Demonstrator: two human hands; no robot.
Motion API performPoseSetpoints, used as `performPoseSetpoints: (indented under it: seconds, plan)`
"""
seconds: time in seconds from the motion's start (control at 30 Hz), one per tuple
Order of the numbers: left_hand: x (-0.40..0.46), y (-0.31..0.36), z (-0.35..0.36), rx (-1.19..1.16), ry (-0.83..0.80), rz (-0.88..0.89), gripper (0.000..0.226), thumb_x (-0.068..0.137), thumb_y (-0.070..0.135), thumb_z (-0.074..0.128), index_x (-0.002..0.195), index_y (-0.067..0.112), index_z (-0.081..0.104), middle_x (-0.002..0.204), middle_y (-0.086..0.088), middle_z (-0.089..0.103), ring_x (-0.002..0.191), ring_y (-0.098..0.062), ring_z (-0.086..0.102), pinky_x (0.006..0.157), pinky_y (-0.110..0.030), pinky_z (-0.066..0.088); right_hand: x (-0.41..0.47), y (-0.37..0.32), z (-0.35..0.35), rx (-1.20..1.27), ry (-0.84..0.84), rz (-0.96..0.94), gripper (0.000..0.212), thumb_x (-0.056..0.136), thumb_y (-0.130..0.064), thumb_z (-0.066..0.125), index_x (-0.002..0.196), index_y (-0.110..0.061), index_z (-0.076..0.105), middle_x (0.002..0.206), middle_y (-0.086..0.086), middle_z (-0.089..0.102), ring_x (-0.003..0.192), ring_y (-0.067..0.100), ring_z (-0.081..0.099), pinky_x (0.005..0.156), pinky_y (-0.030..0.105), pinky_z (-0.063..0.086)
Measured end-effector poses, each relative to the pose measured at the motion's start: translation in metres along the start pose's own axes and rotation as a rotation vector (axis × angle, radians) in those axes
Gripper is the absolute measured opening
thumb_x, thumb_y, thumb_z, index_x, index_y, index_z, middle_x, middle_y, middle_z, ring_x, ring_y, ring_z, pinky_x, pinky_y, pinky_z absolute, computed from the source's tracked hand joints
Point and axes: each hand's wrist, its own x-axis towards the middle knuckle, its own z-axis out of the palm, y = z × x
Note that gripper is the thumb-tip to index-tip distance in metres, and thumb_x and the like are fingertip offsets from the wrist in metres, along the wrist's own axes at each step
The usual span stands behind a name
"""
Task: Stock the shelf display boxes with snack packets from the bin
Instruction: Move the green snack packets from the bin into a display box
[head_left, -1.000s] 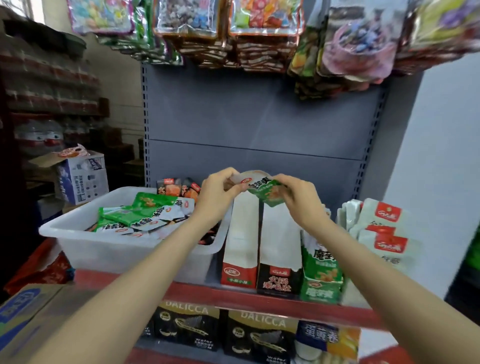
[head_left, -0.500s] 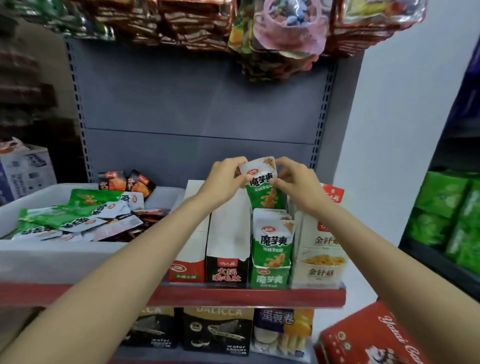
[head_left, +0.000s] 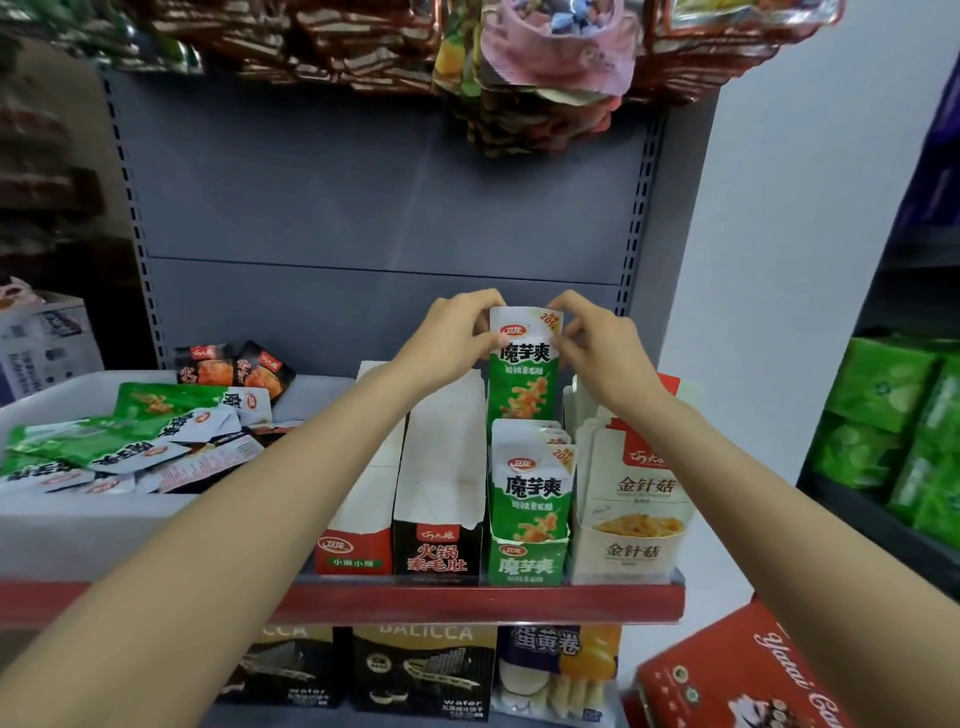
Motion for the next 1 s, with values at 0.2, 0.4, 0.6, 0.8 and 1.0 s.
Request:
performPoseSetpoints:
  seconds: [0.2, 0.4, 0.6, 0.8, 1.0]
  plan:
    - [-0.005, -0.004, 0.010, 0.015, 0.116, 0.068, 0.011, 0.091, 0.013, 0.060, 0.090, 0.019, 0.051, 0.079, -0.002, 0.064, 0.076, -0.017, 0.065, 0.071, -0.035, 0.056, 0.004, 0.002, 0.003, -0.083, 0.059, -0.041, 0.013, 0.095, -0.009, 0.049, 0.107, -0.011, 0.051, 0.085, 0.011, 0.067, 0.073, 0.029, 0.063, 0.067, 0.043, 0.054]
    - [-0.004, -0.006, 0.009, 0.040, -0.012, 0.010, 0.010, 0.089, 0.013, 0.063, 0.088, 0.018, 0.054, 0.081, -0.002, 0.064, 0.075, -0.016, 0.064, 0.068, -0.024, 0.049, 0.002, 0.005, 0.006, -0.098, -0.032, 0.010, 0.015, 0.093, -0.008, 0.050, 0.107, -0.012, 0.052, 0.084, 0.011, 0.068, 0.079, 0.029, 0.063, 0.068, 0.035, 0.051]
    - [-0.002, -0.002, 0.007, 0.002, -0.022, -0.038, 0.014, 0.087, 0.017, 0.066, 0.095, 0.016, 0.054, 0.088, -0.006, 0.070, 0.075, -0.012, 0.066, 0.070, -0.026, 0.052, 0.006, -0.002, 0.001, -0.119, 0.009, 0.031, 0.010, 0.093, -0.017, 0.055, 0.099, -0.009, 0.056, 0.095, 0.010, 0.068, 0.085, 0.026, 0.063, 0.072, 0.035, 0.053]
    - [-0.019, -0.019, 0.022, 0.066, -0.125, -0.283, 0.028, 0.085, 0.036, 0.068, 0.086, 0.008, 0.066, 0.087, -0.009, 0.072, 0.079, -0.012, 0.066, 0.073, -0.026, 0.047, 0.004, -0.003, 0.000, -0.125, -0.021, 0.075, 0.009, 0.094, -0.015, 0.055, 0.100, -0.008, 0.055, 0.101, 0.013, 0.068, 0.086, 0.027, 0.064, 0.068, 0.030, 0.049]
    - [-0.023, -0.009, 0.024, 0.061, -0.381, -0.267, 0.040, 0.091, 0.047, 0.052, 0.096, 0.012, 0.072, 0.095, -0.001, 0.070, 0.093, -0.016, 0.064, 0.085, -0.036, 0.051, 0.001, -0.005, -0.003, -0.076, -0.032, 0.100, 0.008, 0.093, -0.012, 0.056, 0.092, -0.015, 0.050, 0.101, 0.012, 0.068, 0.085, 0.026, 0.065, 0.068, 0.032, 0.052]
